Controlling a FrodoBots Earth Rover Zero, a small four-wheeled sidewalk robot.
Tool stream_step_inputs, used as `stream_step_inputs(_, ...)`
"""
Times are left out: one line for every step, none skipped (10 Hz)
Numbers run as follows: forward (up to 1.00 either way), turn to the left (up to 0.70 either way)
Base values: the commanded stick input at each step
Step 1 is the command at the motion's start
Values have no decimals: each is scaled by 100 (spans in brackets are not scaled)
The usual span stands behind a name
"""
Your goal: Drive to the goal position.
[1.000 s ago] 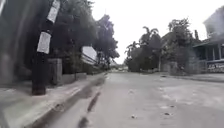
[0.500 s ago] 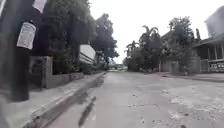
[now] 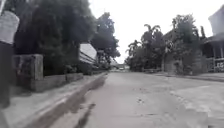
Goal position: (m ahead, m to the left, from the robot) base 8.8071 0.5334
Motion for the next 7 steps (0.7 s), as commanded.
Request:
stream_step_inputs(70,0)
stream_step_inputs(70,0)
stream_step_inputs(70,0)
stream_step_inputs(70,0)
stream_step_inputs(70,-12)
stream_step_inputs(70,-20)
stream_step_inputs(70,-23)
